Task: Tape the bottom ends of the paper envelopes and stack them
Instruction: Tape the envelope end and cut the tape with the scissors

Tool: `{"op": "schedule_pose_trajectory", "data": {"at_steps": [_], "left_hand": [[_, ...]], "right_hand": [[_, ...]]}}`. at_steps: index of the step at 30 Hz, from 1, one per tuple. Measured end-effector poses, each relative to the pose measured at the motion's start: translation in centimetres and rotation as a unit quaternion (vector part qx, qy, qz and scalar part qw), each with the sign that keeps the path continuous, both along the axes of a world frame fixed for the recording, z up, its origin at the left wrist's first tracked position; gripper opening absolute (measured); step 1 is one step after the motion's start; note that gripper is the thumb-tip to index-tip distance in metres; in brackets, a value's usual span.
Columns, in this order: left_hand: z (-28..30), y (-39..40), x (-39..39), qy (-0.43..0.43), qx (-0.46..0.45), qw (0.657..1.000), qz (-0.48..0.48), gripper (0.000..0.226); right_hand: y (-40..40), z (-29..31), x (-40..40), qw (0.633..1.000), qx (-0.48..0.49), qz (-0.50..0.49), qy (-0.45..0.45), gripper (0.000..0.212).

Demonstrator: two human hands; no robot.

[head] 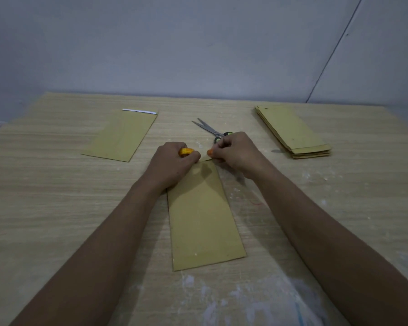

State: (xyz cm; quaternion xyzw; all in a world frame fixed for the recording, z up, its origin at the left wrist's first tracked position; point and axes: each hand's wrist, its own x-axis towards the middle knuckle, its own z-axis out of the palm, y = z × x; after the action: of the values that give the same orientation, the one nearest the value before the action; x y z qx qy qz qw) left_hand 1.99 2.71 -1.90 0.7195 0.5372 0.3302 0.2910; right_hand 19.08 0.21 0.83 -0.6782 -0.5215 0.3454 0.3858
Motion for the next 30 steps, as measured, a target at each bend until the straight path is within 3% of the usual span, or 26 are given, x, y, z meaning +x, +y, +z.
{"op": "schedule_pose_trajectory", "data": {"at_steps": [4,9,30], "left_hand": [[0.0,0.0,0.2,-0.024,0.001,1.000,-0.007,0.037],[0.0,0.0,0.7,0.008,0.044,0.999,0.016,0.046],[-0.6,0.0,1.5,0.067,0.080,0.994,0.037,0.036]], "right_hand": [[0.3,-0.3,0.1,1.000,-0.007,-0.017,0.003,0.006],[0.5,-0.2,0.2,0.999,-0.029,-0.021,-0.031,0.010],[-0.2,0.0,-1.0,0.984,-0.003,-0.029,-0.178,0.013]]}}
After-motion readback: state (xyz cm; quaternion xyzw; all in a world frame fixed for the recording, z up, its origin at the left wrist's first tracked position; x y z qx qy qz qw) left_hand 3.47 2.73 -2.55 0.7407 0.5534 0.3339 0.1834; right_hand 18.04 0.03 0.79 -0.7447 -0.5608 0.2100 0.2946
